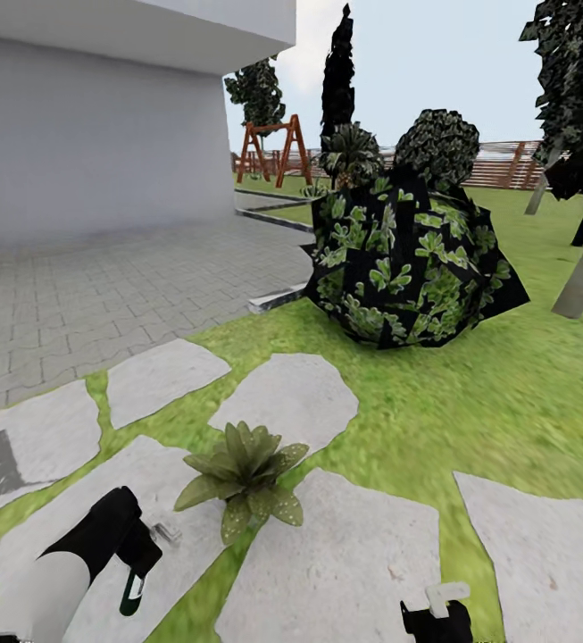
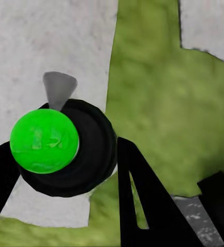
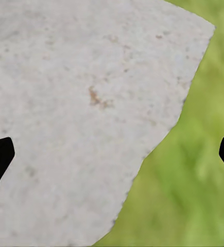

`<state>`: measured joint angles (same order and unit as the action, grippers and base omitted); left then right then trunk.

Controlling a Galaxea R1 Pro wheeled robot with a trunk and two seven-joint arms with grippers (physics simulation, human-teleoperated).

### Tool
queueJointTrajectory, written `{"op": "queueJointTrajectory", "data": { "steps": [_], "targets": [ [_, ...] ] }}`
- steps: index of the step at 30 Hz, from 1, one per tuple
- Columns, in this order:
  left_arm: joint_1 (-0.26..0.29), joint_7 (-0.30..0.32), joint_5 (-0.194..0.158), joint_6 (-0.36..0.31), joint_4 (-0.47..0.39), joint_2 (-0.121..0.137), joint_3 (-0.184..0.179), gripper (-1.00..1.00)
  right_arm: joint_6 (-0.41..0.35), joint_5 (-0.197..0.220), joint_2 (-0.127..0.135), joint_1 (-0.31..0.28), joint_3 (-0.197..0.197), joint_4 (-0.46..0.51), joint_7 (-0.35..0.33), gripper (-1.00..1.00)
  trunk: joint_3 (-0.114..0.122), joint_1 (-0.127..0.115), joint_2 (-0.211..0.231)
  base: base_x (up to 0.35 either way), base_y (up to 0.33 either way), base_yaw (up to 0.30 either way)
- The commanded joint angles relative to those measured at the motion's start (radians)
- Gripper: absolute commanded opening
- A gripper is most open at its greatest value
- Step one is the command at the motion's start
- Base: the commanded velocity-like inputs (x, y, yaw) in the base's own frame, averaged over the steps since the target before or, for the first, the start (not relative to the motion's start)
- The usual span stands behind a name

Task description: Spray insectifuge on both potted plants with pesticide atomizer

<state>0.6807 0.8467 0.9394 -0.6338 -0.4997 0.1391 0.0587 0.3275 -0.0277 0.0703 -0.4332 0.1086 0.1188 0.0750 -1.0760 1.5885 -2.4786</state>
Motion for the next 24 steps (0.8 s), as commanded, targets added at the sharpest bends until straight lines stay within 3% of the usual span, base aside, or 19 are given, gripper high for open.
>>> {"op": "queueJointTrajectory", "data": {
  "steps": [1, 4, 7, 11, 15, 18, 20, 24],
  "targets": [
    [0.003, 0.029, 0.014, -0.005, -0.002, -0.002, 0.002, -1.0, 0.002, -0.003, 0.0, -0.001, 0.008, -0.001, 0.008, 1.0, -0.001, 0.0, 0.0, 0.136, 0.337, -0.291],
    [0.013, 0.122, 0.051, -0.007, -0.007, 0.003, -0.007, -1.0, 0.002, -0.003, 0.0, -0.001, 0.008, -0.001, 0.008, 1.0, -0.001, 0.0, 0.0, 0.138, 0.337, -0.291],
    [0.079, 0.347, 0.225, -0.012, -0.02, 0.024, -0.016, -1.0, 0.002, -0.003, 0.0, -0.001, 0.008, -0.001, 0.008, 1.0, -0.001, 0.0, 0.0, 0.14, 0.334, -0.291],
    [0.1, 0.519, 0.399, -0.012, -0.085, 0.033, -0.016, -1.0, 0.002, -0.003, 0.0, -0.001, 0.008, -0.001, 0.008, 1.0, -0.001, 0.0, 0.0, 0.049, 0.221, -0.291],
    [0.103, 0.649, 0.496, -0.012, -0.207, 0.028, -0.018, -1.0, 0.002, -0.003, 0.0, -0.001, 0.008, -0.001, 0.008, 1.0, -0.001, 0.0, 0.0, 0.005, 0.029, -0.291],
    [0.103, 0.697, 0.552, -0.012, -0.241, 0.017, -0.017, -1.0, 0.002, -0.003, 0.0, -0.001, 0.008, -0.001, 0.008, 1.0, -0.001, 0.0, 0.0, 0.0, 0.003, -0.256],
    [0.099, 0.708, 0.574, -0.013, -0.246, 0.016, -0.017, -1.0, 0.002, -0.003, 0.0, -0.001, 0.008, -0.001, 0.008, 1.0, -0.001, 0.0, 0.0, 0.0, 0.001, -0.084],
    [0.089, 0.71, 0.582, -0.015, -0.247, 0.018, -0.019, -1.0, 0.002, -0.004, 0.0, -0.001, 0.009, -0.002, 0.008, 1.0, -0.001, 0.0, 0.0, -0.11, 0.064, -0.013]
  ]
}}
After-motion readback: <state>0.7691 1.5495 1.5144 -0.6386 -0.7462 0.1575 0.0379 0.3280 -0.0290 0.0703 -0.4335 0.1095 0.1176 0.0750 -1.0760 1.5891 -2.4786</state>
